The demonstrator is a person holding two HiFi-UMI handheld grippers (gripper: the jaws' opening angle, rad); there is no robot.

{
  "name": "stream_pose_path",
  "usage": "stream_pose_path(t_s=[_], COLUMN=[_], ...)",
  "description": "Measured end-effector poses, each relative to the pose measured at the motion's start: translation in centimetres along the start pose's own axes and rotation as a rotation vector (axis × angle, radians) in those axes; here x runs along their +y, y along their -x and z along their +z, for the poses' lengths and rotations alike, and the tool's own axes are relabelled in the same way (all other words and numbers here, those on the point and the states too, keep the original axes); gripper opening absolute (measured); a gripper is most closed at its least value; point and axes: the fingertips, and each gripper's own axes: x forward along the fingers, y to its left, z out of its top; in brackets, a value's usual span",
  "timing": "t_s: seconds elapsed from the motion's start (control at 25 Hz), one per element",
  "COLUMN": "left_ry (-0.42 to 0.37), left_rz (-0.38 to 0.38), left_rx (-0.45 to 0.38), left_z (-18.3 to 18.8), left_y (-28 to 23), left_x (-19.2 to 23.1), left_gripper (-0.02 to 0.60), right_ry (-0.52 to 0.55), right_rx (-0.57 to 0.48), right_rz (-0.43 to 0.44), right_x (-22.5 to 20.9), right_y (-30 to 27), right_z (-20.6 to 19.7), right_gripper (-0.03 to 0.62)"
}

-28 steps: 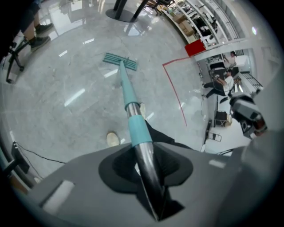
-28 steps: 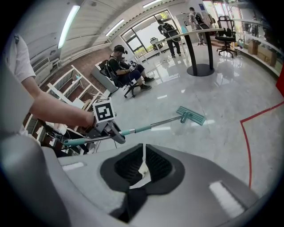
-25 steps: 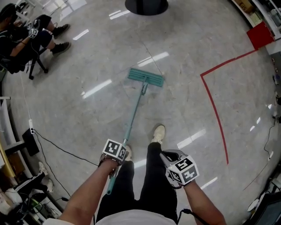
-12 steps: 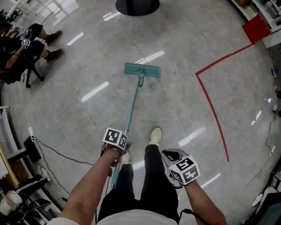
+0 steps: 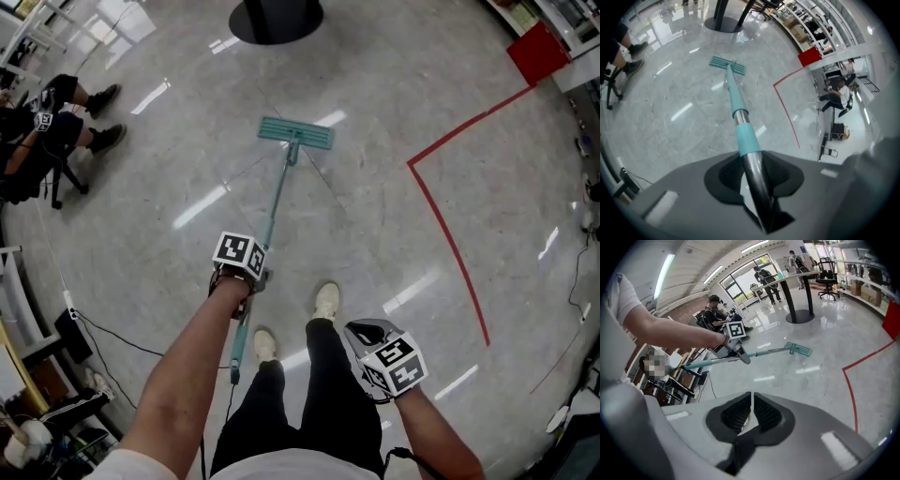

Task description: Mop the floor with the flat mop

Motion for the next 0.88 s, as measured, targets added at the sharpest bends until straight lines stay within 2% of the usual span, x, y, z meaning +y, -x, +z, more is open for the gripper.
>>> stream_pose_path(t_s=[0.2,0.36,0.6,0.88], left_ry=[0.021,0.032,0.051,0.078], left_rz=[0.012,0.006,-0.006,-0.035], left_rx=[0.0,-0.018,-0.041,-0.076], left_z=[7.5,9.5,6.1,-2.5], left_y=[1.8,2.0,1.7,2.1], left_x=[-0.7,-1.4,-1.1,-0.5], left_gripper=[0.114,0.114,0.112,0.112], right_ry=[-0.02,-0.027,-0.022,0.022], right_rx=[-0.001,0.011,0.001,-0.011], right_rz=[-0.008,-0.011,-0.016,-0.002], right_x=[-1.4,-2.7,-2.8,-0.5], right_y=[0.6,0.9,0.9,-0.1], right_z=[0.0,-0.5,-0.8,-0.6], right_gripper=[0.021,0.021,0.021,0.021])
